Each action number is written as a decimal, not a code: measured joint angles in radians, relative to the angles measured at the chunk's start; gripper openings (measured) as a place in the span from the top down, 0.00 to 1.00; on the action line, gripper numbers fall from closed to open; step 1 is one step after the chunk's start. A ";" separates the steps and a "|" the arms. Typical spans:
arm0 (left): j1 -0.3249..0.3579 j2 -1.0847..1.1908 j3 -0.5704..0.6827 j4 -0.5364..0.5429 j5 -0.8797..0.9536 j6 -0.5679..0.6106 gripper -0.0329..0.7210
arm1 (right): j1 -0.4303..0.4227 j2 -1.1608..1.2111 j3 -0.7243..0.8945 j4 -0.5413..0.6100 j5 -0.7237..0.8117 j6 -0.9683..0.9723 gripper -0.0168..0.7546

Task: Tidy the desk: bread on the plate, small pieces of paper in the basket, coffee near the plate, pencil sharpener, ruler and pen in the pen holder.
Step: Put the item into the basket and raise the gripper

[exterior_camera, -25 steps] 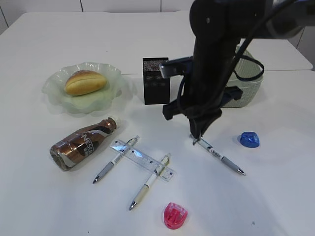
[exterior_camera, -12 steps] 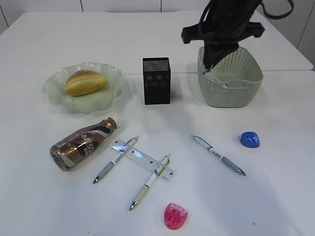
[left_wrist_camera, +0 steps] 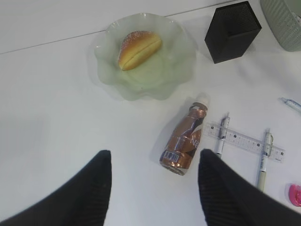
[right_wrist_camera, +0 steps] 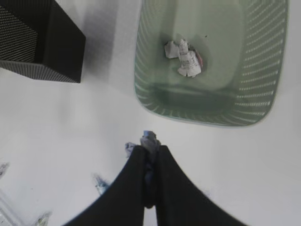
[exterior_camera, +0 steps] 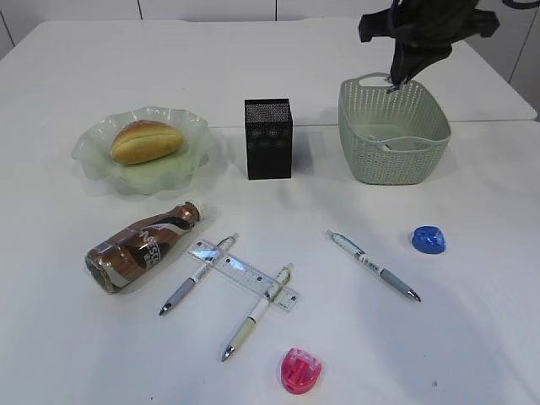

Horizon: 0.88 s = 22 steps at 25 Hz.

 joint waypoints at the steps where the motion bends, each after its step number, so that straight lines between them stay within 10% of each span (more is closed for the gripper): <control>1: 0.000 0.000 0.000 0.000 0.000 0.000 0.41 | 0.000 0.009 0.000 -0.004 -0.010 -0.004 0.93; 22: 0.000 0.002 0.000 -0.007 0.000 0.000 0.43 | -0.093 0.328 -0.347 -0.060 -0.076 0.001 0.93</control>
